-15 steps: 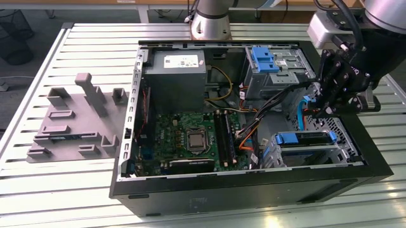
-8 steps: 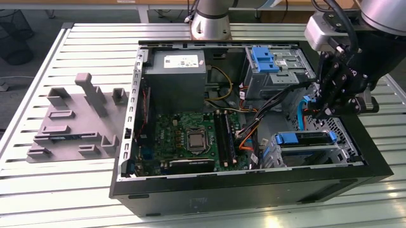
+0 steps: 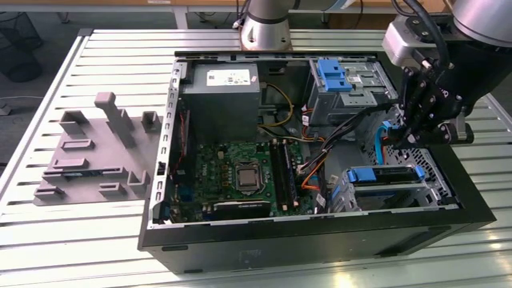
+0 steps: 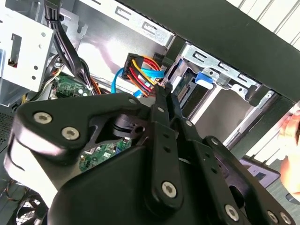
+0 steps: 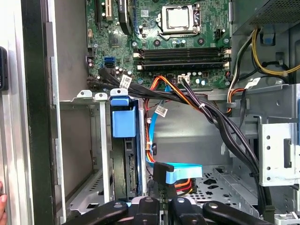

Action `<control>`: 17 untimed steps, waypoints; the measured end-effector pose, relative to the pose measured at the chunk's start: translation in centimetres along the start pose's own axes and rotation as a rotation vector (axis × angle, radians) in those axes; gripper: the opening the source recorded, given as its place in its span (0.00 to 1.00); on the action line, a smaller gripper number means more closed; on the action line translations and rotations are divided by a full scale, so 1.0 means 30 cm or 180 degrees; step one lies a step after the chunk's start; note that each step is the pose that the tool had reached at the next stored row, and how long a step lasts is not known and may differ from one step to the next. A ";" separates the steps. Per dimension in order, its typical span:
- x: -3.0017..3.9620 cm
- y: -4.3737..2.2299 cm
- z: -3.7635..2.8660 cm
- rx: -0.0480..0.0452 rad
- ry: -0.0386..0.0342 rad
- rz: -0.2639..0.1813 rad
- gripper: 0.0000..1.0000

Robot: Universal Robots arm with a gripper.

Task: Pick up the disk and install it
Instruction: 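Insert the first disk wire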

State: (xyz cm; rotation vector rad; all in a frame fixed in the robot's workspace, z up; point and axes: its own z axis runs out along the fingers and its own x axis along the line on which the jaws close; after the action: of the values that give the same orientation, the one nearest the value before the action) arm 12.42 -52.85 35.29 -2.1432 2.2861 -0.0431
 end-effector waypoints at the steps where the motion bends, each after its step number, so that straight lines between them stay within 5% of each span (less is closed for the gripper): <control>1: 0.000 -0.001 0.000 0.0000 -0.0001 0.0000 0.16; 9: 0.003 -0.013 0.001 -0.0001 0.0000 0.0007 0.16; 14: 0.025 -0.006 0.003 0.0000 0.0011 0.0008 0.16; 17: 0.030 -0.005 0.007 -0.0024 0.0019 -0.0013 0.16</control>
State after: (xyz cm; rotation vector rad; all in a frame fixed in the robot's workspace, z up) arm 12.51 -53.77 35.10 -2.1541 2.2888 -0.0411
